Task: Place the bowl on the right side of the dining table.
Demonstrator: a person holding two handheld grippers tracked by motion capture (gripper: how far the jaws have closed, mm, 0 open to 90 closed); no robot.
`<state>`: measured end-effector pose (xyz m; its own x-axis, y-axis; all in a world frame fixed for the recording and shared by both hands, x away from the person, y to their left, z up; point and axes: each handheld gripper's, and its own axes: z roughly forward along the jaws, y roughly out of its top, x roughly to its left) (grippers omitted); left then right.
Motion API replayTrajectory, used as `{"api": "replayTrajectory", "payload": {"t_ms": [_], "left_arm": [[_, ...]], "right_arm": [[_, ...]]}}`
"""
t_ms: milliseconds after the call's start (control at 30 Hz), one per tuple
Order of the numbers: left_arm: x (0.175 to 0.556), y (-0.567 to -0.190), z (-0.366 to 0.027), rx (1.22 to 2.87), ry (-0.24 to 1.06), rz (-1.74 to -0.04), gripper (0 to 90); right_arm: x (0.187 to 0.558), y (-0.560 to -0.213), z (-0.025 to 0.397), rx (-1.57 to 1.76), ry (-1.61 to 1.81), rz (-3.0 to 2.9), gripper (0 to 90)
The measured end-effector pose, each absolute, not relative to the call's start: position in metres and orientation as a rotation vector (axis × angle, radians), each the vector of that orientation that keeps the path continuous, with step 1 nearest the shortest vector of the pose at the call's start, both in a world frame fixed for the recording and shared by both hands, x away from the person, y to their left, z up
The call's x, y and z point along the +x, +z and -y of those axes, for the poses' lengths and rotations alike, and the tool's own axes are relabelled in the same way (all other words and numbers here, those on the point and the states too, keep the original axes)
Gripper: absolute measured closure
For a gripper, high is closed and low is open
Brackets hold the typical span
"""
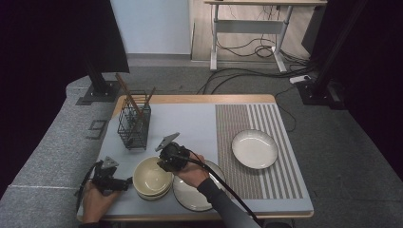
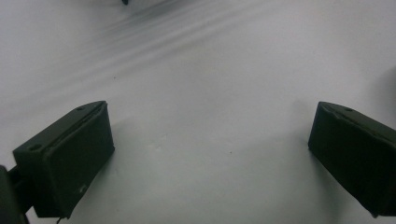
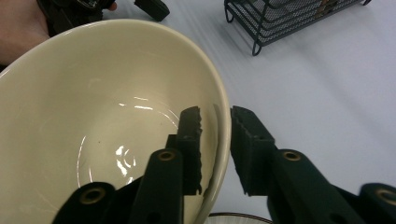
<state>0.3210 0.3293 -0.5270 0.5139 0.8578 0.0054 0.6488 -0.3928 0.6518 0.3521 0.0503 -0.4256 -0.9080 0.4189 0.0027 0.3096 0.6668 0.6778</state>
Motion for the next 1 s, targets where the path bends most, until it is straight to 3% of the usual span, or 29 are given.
{"api": "replayTrajectory", "payload": {"t_ms": [500,1000], "left_arm": [[0.321,-0.527,-0.329,2.165,0.46,-1.224,0.0],[0.321,-0.527,-0.329,2.166,0.46,-1.224,0.0]], "right_arm": [[0.352,-0.423,-0.052,0.687,1.069,-2.736,83.6],[0.355,-0.414,-0.048,0.777,1.127,-2.756,82.1]]}}
